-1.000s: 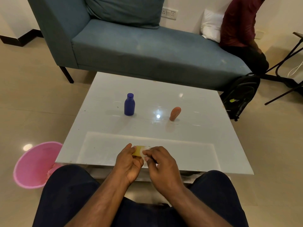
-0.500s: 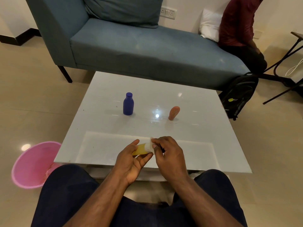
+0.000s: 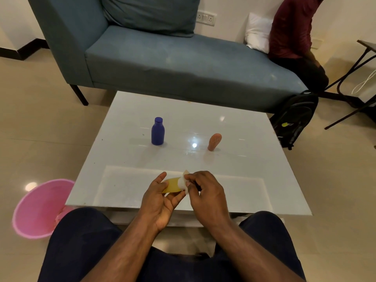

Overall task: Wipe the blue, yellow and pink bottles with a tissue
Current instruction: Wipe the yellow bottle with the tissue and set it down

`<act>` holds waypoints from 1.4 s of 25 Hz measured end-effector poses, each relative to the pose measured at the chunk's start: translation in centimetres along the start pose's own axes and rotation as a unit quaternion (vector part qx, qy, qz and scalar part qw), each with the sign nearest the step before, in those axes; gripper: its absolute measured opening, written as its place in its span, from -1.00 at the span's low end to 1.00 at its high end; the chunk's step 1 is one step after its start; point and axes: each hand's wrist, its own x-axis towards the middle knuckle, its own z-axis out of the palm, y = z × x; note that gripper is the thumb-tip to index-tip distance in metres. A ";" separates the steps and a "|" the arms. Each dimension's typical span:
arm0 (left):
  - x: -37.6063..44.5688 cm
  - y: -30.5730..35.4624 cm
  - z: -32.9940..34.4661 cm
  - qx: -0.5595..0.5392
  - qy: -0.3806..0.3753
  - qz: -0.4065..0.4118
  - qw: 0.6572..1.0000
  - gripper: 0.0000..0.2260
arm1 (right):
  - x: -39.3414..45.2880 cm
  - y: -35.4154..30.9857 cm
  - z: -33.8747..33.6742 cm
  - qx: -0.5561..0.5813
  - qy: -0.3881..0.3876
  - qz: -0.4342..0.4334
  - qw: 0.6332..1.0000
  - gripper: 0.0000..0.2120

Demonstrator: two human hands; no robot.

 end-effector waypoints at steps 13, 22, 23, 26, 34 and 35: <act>1.0 -1.1 -0.6 0.099 -0.029 0.075 0.992 -0.63 | 0.8 0.4 1.2 -0.160 -0.051 -0.088 0.982 -0.71; 1.0 -0.9 -0.6 0.112 -0.032 0.086 0.989 -0.62 | 1.9 0.9 0.7 -0.158 -0.065 -0.037 0.985 -0.74; 0.9 -1.0 -0.6 0.117 -0.034 0.088 0.989 -0.61 | 2.4 1.1 0.4 -0.146 -0.066 -0.001 0.987 -0.75; 1.1 -0.8 -0.9 0.119 -0.031 0.093 0.988 -0.61 | 1.3 0.4 0.7 -0.135 -0.096 -0.035 0.986 -0.77; 1.2 -0.9 -0.8 0.068 -0.041 0.053 0.995 -0.60 | 1.1 0.7 -0.1 -0.066 -0.066 0.049 0.994 -0.80; 1.3 -1.0 -0.7 0.055 -0.033 0.045 0.997 -0.57 | 0.3 0.2 0.1 -0.068 -0.075 0.030 0.994 -0.80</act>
